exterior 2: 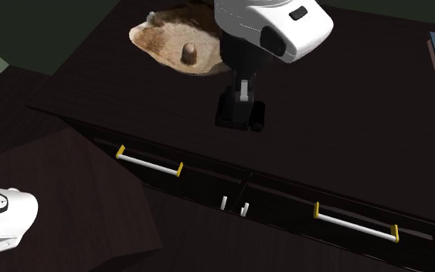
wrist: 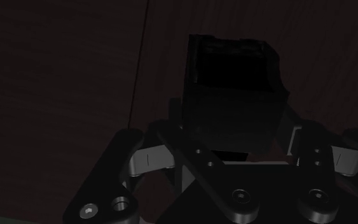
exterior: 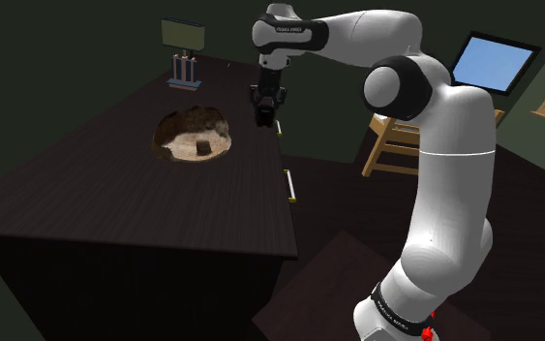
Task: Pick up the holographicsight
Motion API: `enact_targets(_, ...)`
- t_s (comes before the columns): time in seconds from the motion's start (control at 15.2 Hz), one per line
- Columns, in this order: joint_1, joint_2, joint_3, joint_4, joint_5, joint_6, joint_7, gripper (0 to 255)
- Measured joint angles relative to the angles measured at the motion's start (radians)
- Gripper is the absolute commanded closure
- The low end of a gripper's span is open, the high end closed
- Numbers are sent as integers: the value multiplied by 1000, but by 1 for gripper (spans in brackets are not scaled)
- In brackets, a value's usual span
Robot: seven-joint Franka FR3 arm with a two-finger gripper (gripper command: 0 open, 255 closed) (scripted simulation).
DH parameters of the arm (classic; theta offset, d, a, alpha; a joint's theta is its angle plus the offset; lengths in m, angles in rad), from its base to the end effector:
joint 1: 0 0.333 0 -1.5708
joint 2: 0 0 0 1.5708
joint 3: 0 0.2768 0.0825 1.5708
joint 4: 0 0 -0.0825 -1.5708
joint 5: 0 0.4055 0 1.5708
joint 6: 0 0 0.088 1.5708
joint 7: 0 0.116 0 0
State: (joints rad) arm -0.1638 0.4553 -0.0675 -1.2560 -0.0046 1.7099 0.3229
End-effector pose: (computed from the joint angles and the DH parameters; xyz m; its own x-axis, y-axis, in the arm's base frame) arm 0.6798 -0.1520 0.4547 0.8543 -0.5197 0.0104 -0.5198 -0.8537 0.0326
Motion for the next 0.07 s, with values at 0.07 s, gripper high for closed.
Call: enact_targets(0.07,1,3,0,15,0,-12,1,255)
